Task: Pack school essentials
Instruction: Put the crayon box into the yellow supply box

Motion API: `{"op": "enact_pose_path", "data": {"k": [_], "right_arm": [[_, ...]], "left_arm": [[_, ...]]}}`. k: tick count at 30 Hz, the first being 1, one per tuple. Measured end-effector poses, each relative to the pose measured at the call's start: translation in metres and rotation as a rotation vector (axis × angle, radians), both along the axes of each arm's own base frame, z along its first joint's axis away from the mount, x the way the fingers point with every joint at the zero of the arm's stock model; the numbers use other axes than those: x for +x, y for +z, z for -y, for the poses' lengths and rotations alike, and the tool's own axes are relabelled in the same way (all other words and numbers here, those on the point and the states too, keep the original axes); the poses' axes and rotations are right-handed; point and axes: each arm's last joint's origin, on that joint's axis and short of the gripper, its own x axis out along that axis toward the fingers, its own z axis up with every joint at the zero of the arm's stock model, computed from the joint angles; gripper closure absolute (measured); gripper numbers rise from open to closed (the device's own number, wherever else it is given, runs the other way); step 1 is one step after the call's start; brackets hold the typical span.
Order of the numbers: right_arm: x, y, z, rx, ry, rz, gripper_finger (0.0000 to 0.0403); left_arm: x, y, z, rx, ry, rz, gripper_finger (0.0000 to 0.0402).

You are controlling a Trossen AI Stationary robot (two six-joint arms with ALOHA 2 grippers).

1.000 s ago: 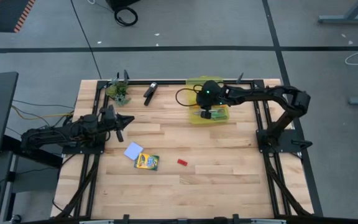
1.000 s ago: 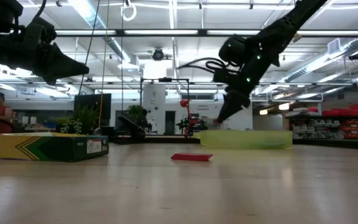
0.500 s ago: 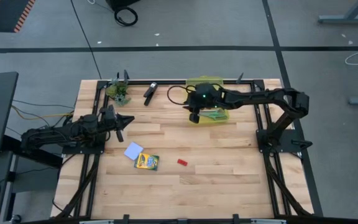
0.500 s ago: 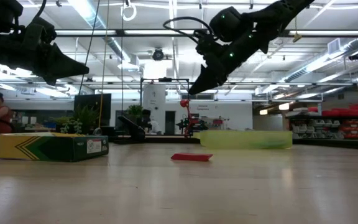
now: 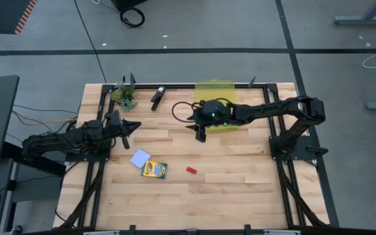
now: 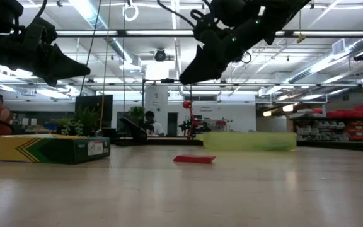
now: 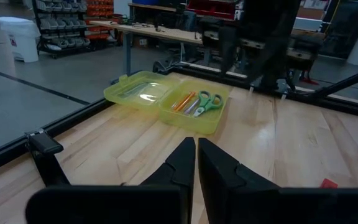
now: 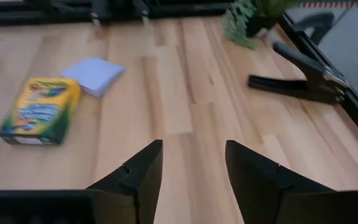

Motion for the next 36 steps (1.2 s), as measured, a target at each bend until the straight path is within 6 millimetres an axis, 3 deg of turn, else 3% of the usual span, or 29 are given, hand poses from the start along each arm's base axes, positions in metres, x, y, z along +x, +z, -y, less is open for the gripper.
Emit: {"op": "enact_pose_path", "data": {"k": [14, 36], "right_arm": [[0.006, 0.004, -0.061, -0.023, -0.006, 0.048, 0.0217], [0.003, 0.006, -0.105, 0.006, -0.003, 0.093, 0.0217]], "left_arm": [[0.000, 0.000, 0.000, 0.000, 0.000, 0.000, 0.0371], [0.000, 0.000, 0.000, 0.000, 0.000, 0.000, 0.0373]]}}
